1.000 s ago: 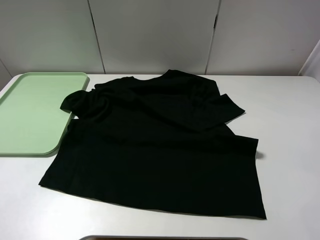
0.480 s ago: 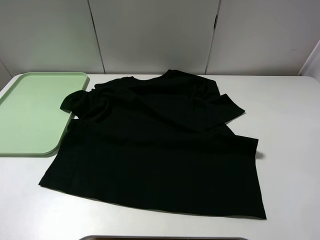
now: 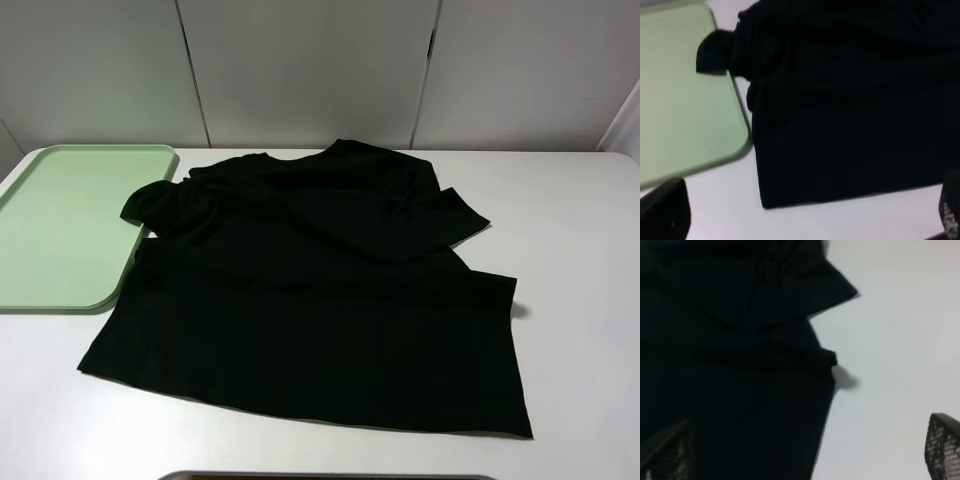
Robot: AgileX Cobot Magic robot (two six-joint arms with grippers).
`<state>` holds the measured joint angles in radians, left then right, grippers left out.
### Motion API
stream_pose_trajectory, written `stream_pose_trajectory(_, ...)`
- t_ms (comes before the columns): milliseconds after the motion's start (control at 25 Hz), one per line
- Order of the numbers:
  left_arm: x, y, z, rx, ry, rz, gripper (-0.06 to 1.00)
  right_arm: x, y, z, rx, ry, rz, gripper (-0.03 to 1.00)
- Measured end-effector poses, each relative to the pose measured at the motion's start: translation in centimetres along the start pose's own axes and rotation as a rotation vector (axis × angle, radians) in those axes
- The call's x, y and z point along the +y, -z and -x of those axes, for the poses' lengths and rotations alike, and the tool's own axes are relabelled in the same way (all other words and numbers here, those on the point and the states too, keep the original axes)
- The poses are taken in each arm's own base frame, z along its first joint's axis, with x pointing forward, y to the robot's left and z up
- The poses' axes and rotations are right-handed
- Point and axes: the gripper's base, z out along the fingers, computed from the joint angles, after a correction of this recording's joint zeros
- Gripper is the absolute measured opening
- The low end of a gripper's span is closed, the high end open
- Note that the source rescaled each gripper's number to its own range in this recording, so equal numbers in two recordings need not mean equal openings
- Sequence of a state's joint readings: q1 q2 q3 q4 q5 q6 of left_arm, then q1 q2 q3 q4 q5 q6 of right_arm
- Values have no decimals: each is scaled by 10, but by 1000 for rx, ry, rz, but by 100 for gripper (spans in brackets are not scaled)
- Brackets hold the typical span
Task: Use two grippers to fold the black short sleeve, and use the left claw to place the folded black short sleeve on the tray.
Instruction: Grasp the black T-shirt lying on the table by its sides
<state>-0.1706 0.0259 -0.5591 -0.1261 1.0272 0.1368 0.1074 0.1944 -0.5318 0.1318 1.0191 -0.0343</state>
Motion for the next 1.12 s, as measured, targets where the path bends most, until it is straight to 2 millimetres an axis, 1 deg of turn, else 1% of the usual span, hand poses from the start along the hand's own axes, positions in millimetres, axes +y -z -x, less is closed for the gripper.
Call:
stream_pose_trajectory(160, 2, -6, 24, 70, -52, -41, 100, 3, -3, 21, 42, 41, 26, 100)
stream_pose_trajectory(320, 5, -22, 55, 184, -106, -80, 100, 3, -9, 36, 77, 68, 34, 100)
stream_pose_trajectory(560, 3, -47, 104, 283, -160, -144, 100, 3, -23, 48, 149, 117, 53, 100)
stream_pose_trajectory(600, 3, -52, 110, 298, -171, -150, 100, 3, -29, 49, 178, 132, 59, 100)
stream_pose_trajectory(720, 3, -63, 129, 318, -196, -154, 99, 3, -35, 50, 205, 151, 63, 100)
stream_pose_trajectory(800, 3, -73, 137, 343, -210, -156, 99, 2, -41, 51, 233, 168, 68, 100)
stream_pose_trajectory(880, 3, -82, 140, 370, -219, -161, 99, 1, -46, 53, 256, 185, 72, 100)
stream_pose_trajectory(1120, 4, -113, 143, 468, -249, -177, 99, -1, -63, 58, 294, 216, 76, 100)
